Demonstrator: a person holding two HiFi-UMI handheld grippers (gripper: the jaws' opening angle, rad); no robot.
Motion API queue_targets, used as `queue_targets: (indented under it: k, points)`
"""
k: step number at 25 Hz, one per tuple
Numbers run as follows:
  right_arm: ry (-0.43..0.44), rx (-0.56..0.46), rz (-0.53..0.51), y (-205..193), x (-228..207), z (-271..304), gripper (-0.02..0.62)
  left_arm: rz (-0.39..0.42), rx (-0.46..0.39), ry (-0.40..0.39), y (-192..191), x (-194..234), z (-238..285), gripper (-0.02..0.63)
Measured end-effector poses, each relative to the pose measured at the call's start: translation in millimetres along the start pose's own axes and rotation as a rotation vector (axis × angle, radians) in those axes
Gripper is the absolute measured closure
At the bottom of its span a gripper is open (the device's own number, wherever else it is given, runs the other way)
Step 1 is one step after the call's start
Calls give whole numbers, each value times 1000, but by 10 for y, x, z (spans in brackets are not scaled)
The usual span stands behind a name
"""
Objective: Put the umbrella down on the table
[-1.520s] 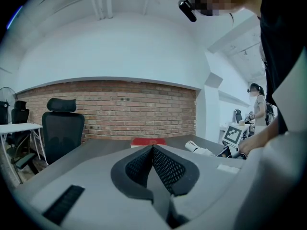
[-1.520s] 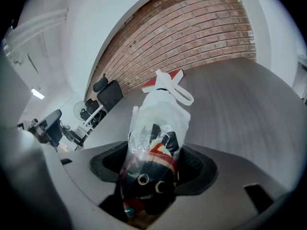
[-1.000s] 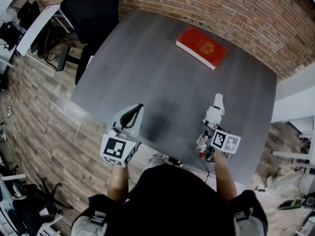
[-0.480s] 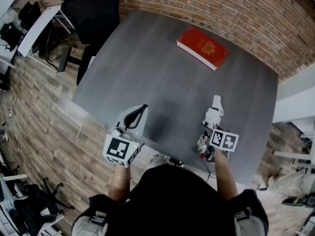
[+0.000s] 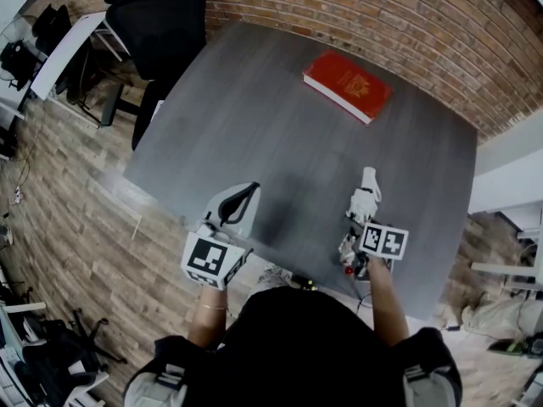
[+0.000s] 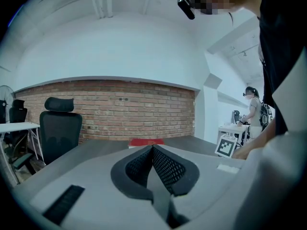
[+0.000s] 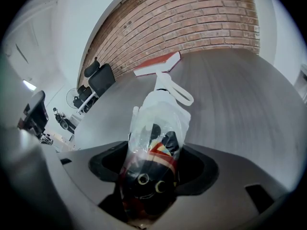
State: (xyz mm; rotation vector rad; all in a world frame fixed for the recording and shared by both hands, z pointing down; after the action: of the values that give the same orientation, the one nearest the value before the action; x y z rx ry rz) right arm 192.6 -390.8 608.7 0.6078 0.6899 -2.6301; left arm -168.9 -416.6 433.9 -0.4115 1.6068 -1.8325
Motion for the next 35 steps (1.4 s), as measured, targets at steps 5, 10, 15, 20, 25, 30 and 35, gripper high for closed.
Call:
queue_targets:
  k: [5,10,15,20,25,30,35]
  points:
    - [2,12,13,-2,18,-11,290,-14,19,-13,10,-29,-20,606]
    - [15,18,16,4,31,13,278,-20,16,-8,13,-24,-41,606]
    - [8,-5,4,28,61,-52,273,-15,14,-7,30,-32,-49,606]
    - [7,-74,-10,149,100,-226,276,-12,4,-22,54,-59,-1,606]
    - [23,-223,-80,262,207,-500,314,3,-12,-59,127,-119,106,606]
    - [217,-355,-40,359,303,-786,411,21,-36,-102,248,-182,222,606]
    - [303,-495,-3,409,377,-1105,523,43,-57,-146,354,-260,325,606]
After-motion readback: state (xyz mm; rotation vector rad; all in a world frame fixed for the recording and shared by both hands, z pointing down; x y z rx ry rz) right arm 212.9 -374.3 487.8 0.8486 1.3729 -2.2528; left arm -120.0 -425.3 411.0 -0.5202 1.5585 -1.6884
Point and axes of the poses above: the fingertips, and each gripper's own axes: z forward along the fingers, x to its left, y out of its top, the point moved 10 cm from there along -z, backward along the fingers, and after that the axes turned 13 degrees about z, right-handed, at the moved point
